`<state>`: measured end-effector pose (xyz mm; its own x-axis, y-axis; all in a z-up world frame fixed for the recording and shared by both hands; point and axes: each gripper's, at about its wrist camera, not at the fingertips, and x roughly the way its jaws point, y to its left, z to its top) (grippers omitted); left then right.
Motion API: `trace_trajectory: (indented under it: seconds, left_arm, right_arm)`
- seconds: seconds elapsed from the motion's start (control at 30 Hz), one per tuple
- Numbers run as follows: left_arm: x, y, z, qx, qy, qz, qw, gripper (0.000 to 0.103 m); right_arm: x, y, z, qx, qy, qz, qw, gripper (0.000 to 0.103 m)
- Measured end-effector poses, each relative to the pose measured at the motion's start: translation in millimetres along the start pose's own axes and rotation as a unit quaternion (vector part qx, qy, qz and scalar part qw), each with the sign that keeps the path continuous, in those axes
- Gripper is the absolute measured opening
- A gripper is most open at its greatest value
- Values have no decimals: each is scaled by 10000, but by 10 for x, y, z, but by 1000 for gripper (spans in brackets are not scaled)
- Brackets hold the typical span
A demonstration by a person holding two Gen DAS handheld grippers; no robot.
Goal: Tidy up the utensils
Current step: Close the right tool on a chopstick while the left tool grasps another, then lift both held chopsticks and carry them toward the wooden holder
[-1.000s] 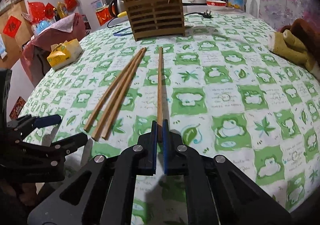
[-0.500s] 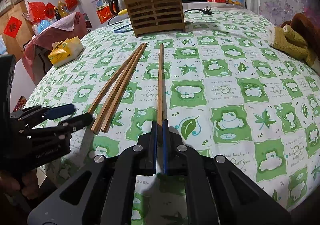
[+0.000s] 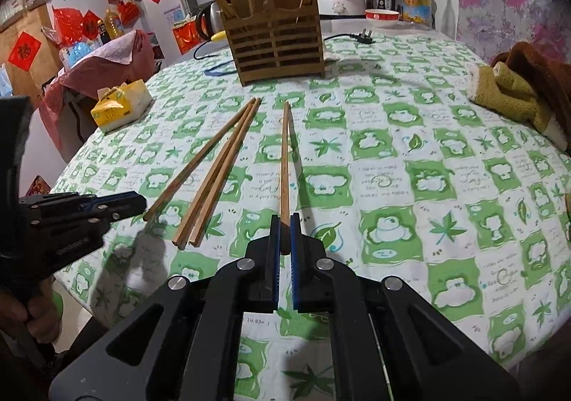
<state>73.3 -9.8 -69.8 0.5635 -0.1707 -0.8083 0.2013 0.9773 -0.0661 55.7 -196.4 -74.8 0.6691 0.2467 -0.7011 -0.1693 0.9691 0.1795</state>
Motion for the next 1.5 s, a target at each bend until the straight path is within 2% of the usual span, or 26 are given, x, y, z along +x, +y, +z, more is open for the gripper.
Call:
trace_trajectory:
  seconds: [0.17,0.27,0.33,0.37,0.47,0.6,0.67,0.8,0.83,0.97,1.3,1.5]
  left_arm:
    - [-205,-11,51,69,-267,-129,9995,8]
    - [-139,-45,9,135,-176,-137,9997,9]
    - [-29,-52,-38,76,-15,-182,9998,25]
    - [23,-39,-63,23,48,-219,9997,28]
    - [193,-28,-114,-3,228,-174,9996,30]
    - [243,-47,-127,126,145,-83,9998,30]
    - [262,-65,-123,218,93,-33,9997,28]
    - [304,-63,-80,317,29,-5,9995,9]
    - [308,-55,-65,295,65,-22,9995,7]
    - [216,18,-39,183,128,-59,9997,6]
    - [-529,96,127,327,-662,2,9973,6]
    - [-775,138,256,219,-1043,6,9943,6]
  right_arm:
    - [-80,18,39,-15,-94,-7,10000,6]
    - [-89,34,39,-46,-89,-22,9999,6]
    - [-85,44,35,-57,-77,-19,10000,6]
    - [-86,48,27,-68,-74,-21,9999,6]
    - [-80,48,12,-75,-51,-24,10000,6]
    - [-59,20,3,-34,-26,-28,10000,6]
    - [-43,17,-5,-29,-9,-25,10000,6]
    - [-21,27,-11,-38,23,-12,10000,6]
    - [-25,26,-10,-41,23,-11,10000,6]
    - [-64,-3,15,8,-51,-23,10000,6]
    - [-255,12,143,-1,-327,11,9995,6]
    - [-491,42,323,-65,-682,39,9976,6]
